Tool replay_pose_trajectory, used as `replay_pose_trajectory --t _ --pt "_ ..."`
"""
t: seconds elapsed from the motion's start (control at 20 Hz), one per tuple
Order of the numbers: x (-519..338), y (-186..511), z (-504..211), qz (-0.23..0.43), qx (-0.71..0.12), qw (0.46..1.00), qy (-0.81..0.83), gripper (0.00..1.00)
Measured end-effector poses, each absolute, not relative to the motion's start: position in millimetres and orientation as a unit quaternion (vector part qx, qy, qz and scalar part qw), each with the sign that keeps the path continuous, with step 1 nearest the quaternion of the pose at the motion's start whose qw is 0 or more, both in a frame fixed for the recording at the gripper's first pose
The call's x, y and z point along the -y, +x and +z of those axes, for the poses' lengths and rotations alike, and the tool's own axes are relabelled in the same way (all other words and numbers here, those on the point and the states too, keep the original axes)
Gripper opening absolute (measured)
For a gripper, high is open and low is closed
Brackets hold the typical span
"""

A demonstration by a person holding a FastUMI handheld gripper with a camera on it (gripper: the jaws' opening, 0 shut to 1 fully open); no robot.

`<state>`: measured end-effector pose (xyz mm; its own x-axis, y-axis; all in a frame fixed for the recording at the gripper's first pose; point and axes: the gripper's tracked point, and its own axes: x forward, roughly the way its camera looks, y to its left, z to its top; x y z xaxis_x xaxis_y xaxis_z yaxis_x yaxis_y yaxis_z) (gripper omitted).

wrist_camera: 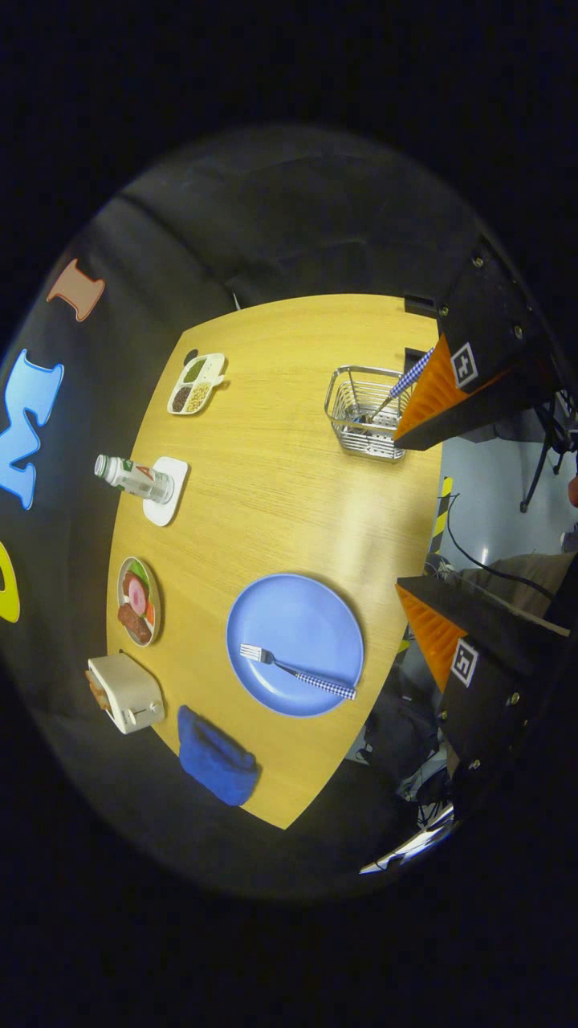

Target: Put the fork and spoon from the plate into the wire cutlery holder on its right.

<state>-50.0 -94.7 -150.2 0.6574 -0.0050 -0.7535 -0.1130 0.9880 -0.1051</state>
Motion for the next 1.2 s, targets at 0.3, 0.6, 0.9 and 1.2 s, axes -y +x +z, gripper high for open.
replay_pose_trajectory --t 0.3,0.6,0.9,1.2 --pt "57.1 -23.2 -105.8 0.023 -0.272 0.961 -0.039 0.97" --pt "35.5 -25.1 -71.7 -0.020 -0.169 0.985 -0.015 0.97" --pt "-3.2 -0.7 -94.1 0.031 -0.218 0.975 -0.030 0.97" --pt "-59.5 20.2 -172.6 0.078 -0.324 0.941 -0.051 0.96"
